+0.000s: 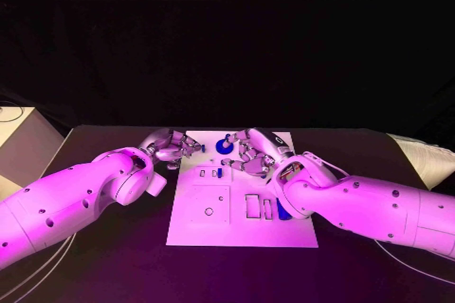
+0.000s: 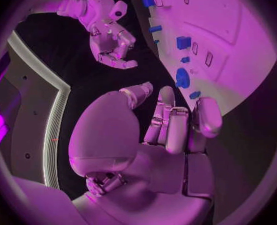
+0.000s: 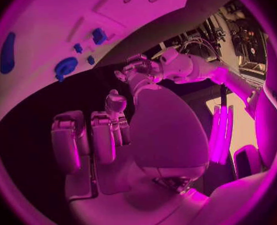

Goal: Assemble the parts on the task board

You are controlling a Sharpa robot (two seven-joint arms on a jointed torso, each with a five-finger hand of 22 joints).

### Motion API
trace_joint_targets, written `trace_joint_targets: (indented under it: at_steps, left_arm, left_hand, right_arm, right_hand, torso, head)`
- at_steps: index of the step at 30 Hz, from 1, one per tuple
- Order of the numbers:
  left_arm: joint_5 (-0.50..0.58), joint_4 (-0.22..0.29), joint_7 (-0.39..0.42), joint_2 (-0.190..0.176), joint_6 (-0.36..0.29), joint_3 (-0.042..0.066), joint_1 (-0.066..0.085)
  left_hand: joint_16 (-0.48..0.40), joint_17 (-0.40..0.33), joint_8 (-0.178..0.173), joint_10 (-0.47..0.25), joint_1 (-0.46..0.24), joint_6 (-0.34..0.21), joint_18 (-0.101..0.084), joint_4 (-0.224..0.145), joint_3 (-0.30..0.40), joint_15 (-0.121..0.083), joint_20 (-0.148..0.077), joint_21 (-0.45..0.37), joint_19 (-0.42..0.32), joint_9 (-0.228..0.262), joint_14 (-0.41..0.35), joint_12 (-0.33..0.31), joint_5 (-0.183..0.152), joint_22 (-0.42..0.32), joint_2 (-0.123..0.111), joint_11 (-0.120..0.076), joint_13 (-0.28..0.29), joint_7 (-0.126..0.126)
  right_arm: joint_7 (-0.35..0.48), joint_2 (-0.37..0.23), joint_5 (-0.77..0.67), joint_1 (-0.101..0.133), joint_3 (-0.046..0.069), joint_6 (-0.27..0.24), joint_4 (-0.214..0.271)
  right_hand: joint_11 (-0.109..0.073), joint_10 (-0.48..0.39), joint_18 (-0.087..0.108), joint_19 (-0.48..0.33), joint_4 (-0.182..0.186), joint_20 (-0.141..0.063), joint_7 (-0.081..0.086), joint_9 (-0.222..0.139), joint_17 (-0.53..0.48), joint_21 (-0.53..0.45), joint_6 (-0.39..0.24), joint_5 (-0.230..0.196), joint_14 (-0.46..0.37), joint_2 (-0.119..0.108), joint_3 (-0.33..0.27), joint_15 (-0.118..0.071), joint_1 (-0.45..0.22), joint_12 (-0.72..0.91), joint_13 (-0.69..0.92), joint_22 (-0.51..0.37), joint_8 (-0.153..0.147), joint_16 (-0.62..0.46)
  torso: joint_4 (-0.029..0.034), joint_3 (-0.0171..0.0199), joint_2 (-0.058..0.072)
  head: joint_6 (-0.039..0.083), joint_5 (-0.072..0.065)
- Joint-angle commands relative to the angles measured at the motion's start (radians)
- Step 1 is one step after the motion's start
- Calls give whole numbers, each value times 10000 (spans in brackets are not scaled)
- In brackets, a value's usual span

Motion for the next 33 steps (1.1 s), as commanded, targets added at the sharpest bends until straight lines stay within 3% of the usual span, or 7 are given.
trace_joint_targets:
  at_steps: [1,5,11,20,27,31,33]
  left_arm:
    - [-480,-125,-676,163,554,10,6]
    - [-836,-189,-1470,331,1219,17,18]
    - [-1127,-119,-2750,422,2149,21,155]
    - [-1656,-389,-4310,707,3254,-26,740]
    - [-2382,-947,-4764,1168,3987,-467,1317]
    - [-2644,-1437,-4892,1567,4221,-891,1697]
    - [-2720,-1617,-4938,1711,4312,-1032,1817]
  left_hand:
    - [122,1184,748,502,-253,-129,-17,244,-203,-160,-97,52,71,519,349,593,3,11,3,-120,609,-209]
    - [167,1277,1480,799,-502,-458,-39,662,-376,-249,-201,87,168,1142,420,983,8,92,81,-220,997,-304]
    - [169,1294,1568,841,-709,-584,-40,958,-527,-252,-216,78,182,1295,439,978,5,82,57,-213,976,-298]
    - [336,1614,2587,1589,-948,-404,-133,1420,-1114,-500,-425,261,539,2455,622,1582,14,520,159,-499,1857,-633]
    - [317,1596,2849,1567,-1230,-567,-145,1444,-1307,-549,-487,266,577,2952,619,1583,14,559,247,-543,1865,-676]
    - [268,1523,2837,1349,-1420,-751,-135,1447,-1469,-517,-471,228,532,3127,582,1440,13,493,226,-497,1646,-625]
    - [255,1503,2834,1303,-1446,-774,-131,1447,-1493,-511,-466,217,518,3152,573,1408,13,472,227,-491,1594,-618]
  right_arm:
    - [1921,-89,2986,171,56,-181,-103]
    - [2050,-255,3547,423,117,-124,-361]
    - [1965,-592,4084,719,148,41,-528]
    - [1635,-1080,4824,996,153,403,-548]
    - [1369,-1370,4891,1060,135,552,-431]
    - [1230,-1500,4850,1072,126,580,-366]
    - [1178,-1544,4830,1075,123,585,-337]
  right_hand:
    - [-22,184,-143,1048,20,41,-16,25,1885,19,107,98,843,-4,101,27,91,266,206,2633,80,-57]
    - [-57,257,-142,1047,-77,6,-41,64,1883,16,177,490,847,7,514,-7,286,520,402,2632,211,-59]
    - [-61,283,-143,1049,-89,3,-45,71,1879,22,190,484,846,-4,550,-10,301,568,440,2635,230,-61]
    - [-48,299,-137,1038,-43,2,-32,75,1855,-4,171,477,841,-47,585,-6,213,611,469,2620,247,-73]
    - [-43,280,-131,1029,-10,3,-26,74,1827,-28,133,508,834,-81,613,-1,141,599,456,2606,250,-86]
    - [-30,214,-113,1000,2,7,-12,66,1776,-100,56,588,821,-138,658,6,89,535,404,2565,237,-111]
    - [-28,205,-112,998,4,8,-9,64,1773,-105,42,593,821,-148,663,8,81,525,395,2563,233,-112]
  torso:
    - [-45,6,-165]
    - [-42,2,-289]
    - [-68,36,-435]
    - [-134,149,-590]
    - [-200,221,-616]
    - [-168,215,-590]
    - [-167,193,-581]
  head:
    - [2,32]
    - [-11,93]
    - [-103,195]
    - [-216,339]
    - [-262,405]
    - [-257,380]
    - [-261,384]
